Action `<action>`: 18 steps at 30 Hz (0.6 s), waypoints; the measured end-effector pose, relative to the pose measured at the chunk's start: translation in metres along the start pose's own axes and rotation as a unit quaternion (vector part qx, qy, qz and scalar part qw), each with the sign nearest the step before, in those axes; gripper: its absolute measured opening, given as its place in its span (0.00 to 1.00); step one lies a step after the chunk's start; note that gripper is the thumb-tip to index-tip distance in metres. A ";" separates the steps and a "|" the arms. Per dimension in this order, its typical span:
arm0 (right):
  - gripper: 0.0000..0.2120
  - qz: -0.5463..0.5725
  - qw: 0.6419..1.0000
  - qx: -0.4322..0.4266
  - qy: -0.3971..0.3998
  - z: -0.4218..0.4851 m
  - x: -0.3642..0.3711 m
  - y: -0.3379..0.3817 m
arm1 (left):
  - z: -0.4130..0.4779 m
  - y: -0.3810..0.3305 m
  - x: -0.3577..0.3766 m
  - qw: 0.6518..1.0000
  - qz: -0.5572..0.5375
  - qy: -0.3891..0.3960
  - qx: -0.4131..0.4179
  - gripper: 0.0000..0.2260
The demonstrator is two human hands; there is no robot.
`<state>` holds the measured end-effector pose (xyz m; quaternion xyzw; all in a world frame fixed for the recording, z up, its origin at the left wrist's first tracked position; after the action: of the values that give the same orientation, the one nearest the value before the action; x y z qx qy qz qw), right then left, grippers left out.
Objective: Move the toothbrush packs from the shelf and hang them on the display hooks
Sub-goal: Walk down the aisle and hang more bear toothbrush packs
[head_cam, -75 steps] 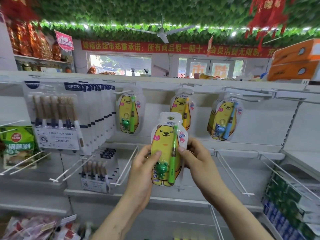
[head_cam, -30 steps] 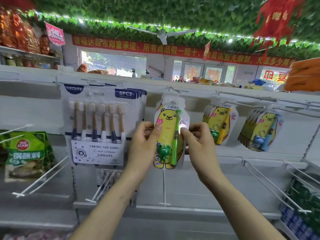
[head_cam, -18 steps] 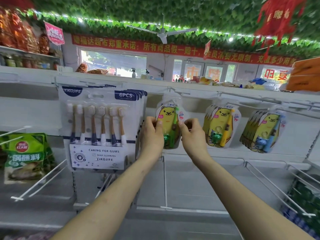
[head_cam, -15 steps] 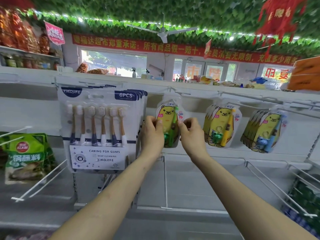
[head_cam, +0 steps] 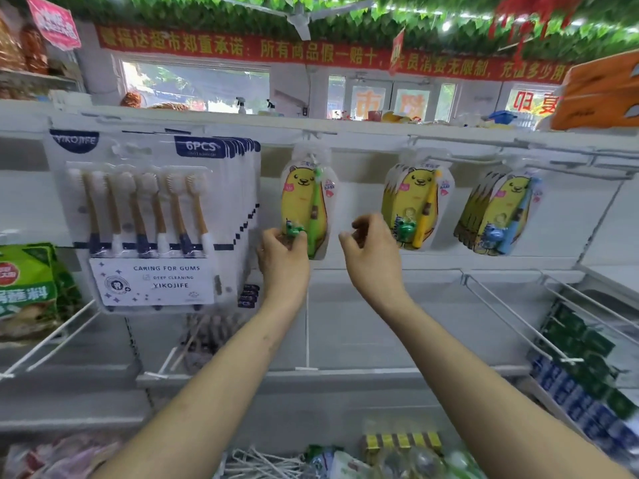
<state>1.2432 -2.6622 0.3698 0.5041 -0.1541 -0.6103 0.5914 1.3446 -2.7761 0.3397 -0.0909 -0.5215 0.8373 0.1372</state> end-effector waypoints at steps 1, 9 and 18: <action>0.11 -0.013 1.000 -0.014 0.007 -0.010 -0.009 -0.007 | -0.017 0.000 0.001 1.000 0.000 -0.002 -0.010 0.18; 0.15 -0.124 0.989 -0.085 0.001 -0.102 -0.143 -0.079 | -0.178 -0.037 0.068 0.984 0.100 0.084 0.118 0.25; 0.21 -0.399 0.912 0.025 -0.093 -0.208 -0.392 -0.236 | -0.400 -0.093 0.241 0.845 0.291 0.290 0.343 0.33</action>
<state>1.1944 -2.1737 0.2620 0.4790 -0.0100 -0.8355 0.2690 1.2473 -2.3200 0.2453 -0.4241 -0.0870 0.8998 0.0543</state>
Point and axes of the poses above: each hand's wrist, its own z-axis towards the middle knuckle, its own x-axis out of the palm, y = z × x, the point moved 3 cm from there along z, towards the middle knuckle, and after that the axes turned 11 degrees about x, right-handed, at the moved point
